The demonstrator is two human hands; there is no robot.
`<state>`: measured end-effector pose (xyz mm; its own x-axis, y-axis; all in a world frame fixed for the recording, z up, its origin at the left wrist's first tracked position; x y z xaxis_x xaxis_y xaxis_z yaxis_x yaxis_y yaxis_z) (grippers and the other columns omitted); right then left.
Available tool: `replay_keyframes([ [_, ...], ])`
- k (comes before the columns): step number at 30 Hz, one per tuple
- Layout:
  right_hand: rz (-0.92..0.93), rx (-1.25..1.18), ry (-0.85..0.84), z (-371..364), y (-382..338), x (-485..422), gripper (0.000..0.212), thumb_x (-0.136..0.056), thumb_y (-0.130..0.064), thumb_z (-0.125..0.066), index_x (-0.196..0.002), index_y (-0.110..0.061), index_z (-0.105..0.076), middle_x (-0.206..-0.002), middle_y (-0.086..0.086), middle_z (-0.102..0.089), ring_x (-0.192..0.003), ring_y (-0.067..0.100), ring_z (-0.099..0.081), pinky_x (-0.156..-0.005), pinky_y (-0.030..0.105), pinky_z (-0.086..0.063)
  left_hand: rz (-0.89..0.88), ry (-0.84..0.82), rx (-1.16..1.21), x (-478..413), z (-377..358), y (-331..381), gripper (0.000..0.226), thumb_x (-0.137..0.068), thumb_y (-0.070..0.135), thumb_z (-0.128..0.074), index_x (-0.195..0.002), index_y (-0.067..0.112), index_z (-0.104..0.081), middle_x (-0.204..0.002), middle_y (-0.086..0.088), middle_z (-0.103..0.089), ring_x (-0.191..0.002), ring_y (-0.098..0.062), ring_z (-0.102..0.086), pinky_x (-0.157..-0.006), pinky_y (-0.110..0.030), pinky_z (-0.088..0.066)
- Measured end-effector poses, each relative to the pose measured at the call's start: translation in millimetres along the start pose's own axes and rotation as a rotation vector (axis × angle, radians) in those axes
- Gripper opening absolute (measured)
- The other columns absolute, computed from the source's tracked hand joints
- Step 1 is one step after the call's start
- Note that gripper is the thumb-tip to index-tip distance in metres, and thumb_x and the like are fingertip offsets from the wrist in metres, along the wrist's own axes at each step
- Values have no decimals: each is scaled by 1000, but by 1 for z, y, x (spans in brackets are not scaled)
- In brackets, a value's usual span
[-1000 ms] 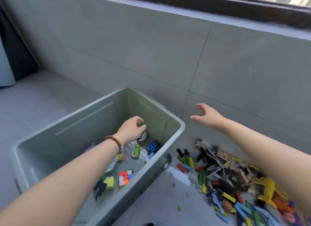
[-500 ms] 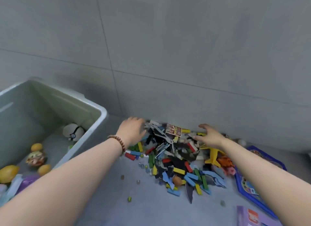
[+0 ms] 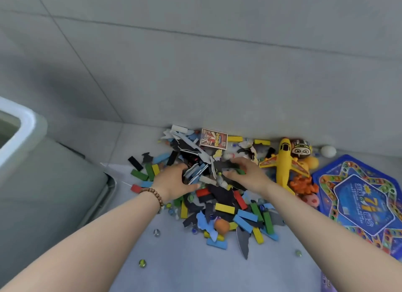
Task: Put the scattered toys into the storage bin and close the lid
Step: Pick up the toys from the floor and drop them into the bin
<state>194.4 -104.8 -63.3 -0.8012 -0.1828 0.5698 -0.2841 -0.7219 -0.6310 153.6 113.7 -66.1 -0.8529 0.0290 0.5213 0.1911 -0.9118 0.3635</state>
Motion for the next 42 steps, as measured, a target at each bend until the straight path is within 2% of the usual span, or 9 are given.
replay_keyframes([
  [6,45,-70,28,-10,6,-11,51,-85,-36,-66,-131,-20,-49,-136,-4,-49,-127,16,-44,-97,24,-35,93,155,2,-16,-13,1,39,-92,42,-53,-123,18,-53,-118,-3,-62,-103,-21,-60,-76,-31,-50],
  [17,92,-206,145,-10,13,-15,32,-86,-25,-67,-116,-16,-60,-117,-5,-55,-110,13,-51,-86,20,-35,29,160,80,-34,-19,13,40,-89,43,-59,-112,10,-59,-109,-8,-63,-105,-25,-58,-80,-32,-46],
  [19,97,-224,157,-10,13,-15,32,-86,-25,-67,-116,-15,-61,-114,-6,-56,-108,12,-51,-84,18,-35,8,128,145,-32,-14,6,30,-89,41,-59,-81,12,-54,-81,-4,-54,-87,-26,-56,-65,-30,-38],
  [21,101,-236,161,-11,12,-16,31,-86,-24,-67,-115,-15,-61,-112,-7,-56,-106,12,-52,-82,16,-36,5,136,254,-25,-7,-3,43,-87,40,-62,-64,14,-37,-64,0,-36,-64,-18,-41,-52,-26,-26],
  [24,99,-281,155,-13,8,-18,31,-86,-26,-67,-115,-16,-61,-113,-7,-57,-106,13,-55,-83,17,-38,26,122,456,-16,5,-20,48,-84,36,-68,-62,11,-33,-59,0,-27,-52,-12,-23,-46,-21,-18],
  [28,109,-307,140,-18,-8,-27,27,-86,-32,-66,-110,-21,-60,-115,-5,-61,-109,14,-57,-88,23,-43,149,175,684,-12,27,-45,43,-83,33,-68,-57,10,-42,-43,7,-38,-41,-7,-31,-39,-12,-25],
  [32,166,-276,113,-25,-40,-43,33,-87,-32,-64,-116,-17,-60,-115,-6,-60,-105,10,-56,-84,16,-46,347,237,866,-22,39,-60,34,-86,36,-65,-73,6,-55,-58,-6,-48,-49,-17,-36,-39,-16,-32],
  [37,187,-200,-3,-50,-65,-66,45,-84,-28,-69,-125,-14,-57,-126,-1,-58,-116,11,-53,-99,20,-38,460,186,966,-41,25,-60,34,-86,37,-65,-87,3,-60,-77,-13,-59,-64,-23,-49,-52,-25,-39],
  [42,210,63,146,-65,-68,-83,57,-76,-36,-76,-127,-20,-57,-118,2,-56,-112,17,-52,-92,26,-43,455,230,1025,-47,21,-66,31,-86,34,-66,-83,4,-59,-71,-9,-55,-58,-20,-44,-50,-23,-36],
])
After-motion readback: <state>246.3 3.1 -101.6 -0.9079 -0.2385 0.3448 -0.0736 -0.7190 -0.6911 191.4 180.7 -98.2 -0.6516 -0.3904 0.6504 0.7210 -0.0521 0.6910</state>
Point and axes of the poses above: each hand's wrist, its own x-axis away from the middle knuckle, its own z-axis out of the back of the hand, y = z × x, the point moved 2 cm from there along -x, towards the middle knuckle
